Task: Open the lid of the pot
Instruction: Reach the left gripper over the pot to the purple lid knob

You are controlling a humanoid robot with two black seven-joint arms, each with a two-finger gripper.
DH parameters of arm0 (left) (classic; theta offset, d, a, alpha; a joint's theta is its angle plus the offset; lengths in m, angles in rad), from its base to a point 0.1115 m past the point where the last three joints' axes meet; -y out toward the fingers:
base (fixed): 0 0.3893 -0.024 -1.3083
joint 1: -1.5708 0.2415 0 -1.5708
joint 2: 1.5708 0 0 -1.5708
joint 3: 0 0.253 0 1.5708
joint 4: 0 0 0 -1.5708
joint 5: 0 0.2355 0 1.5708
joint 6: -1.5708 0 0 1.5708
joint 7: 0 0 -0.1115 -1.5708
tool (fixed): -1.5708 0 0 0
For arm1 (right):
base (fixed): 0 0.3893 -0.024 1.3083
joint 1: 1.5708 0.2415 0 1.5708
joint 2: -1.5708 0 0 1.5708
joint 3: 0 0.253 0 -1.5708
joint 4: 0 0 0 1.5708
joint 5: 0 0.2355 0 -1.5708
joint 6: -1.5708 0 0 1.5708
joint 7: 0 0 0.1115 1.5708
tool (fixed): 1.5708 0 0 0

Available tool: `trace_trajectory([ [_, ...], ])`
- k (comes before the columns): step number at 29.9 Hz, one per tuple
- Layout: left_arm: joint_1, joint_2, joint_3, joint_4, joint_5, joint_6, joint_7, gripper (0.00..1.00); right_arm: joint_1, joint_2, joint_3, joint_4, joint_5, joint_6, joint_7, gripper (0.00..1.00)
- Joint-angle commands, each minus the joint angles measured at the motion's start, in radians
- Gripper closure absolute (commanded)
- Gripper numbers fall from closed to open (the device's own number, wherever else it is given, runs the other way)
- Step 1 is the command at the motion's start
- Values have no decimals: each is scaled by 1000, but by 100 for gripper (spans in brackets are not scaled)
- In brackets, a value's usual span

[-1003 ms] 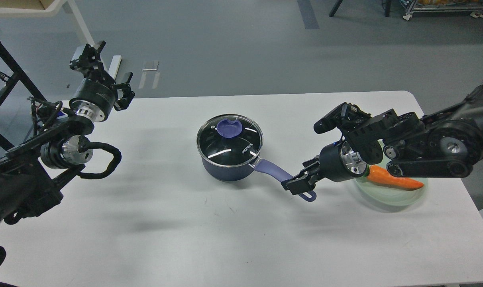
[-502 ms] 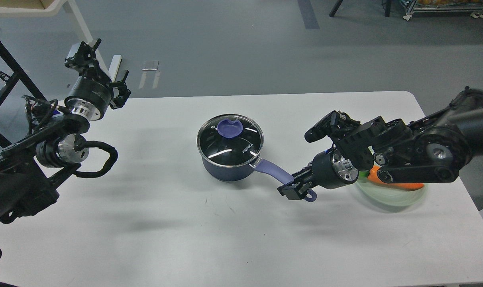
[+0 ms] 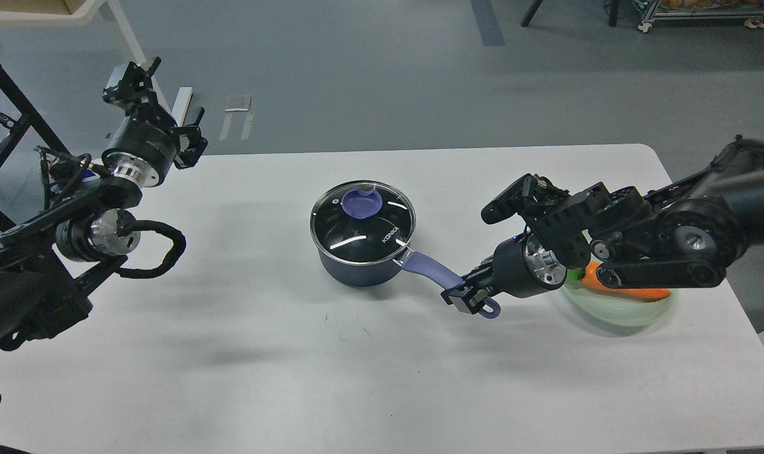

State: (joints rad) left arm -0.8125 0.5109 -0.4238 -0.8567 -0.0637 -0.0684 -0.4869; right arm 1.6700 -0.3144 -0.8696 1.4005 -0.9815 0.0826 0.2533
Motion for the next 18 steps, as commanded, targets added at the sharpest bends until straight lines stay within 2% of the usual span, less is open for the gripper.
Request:
trace_trajectory([
  [1,-22,-12,0,-8,158,6,2,1,4,1,0,0,0,0,0,75],
  [8,-86,-18,54,-111,641,27,2,1,5,14,1,-2,0,0,0,77],
  [13,-152,-55,114,-154,875,134,-1,1,7,23,3,0,1,0,0,77],
  [18,-200,-66,221,-192,1126,162,-2,2,7,34,3,-2,1,0,0,77],
])
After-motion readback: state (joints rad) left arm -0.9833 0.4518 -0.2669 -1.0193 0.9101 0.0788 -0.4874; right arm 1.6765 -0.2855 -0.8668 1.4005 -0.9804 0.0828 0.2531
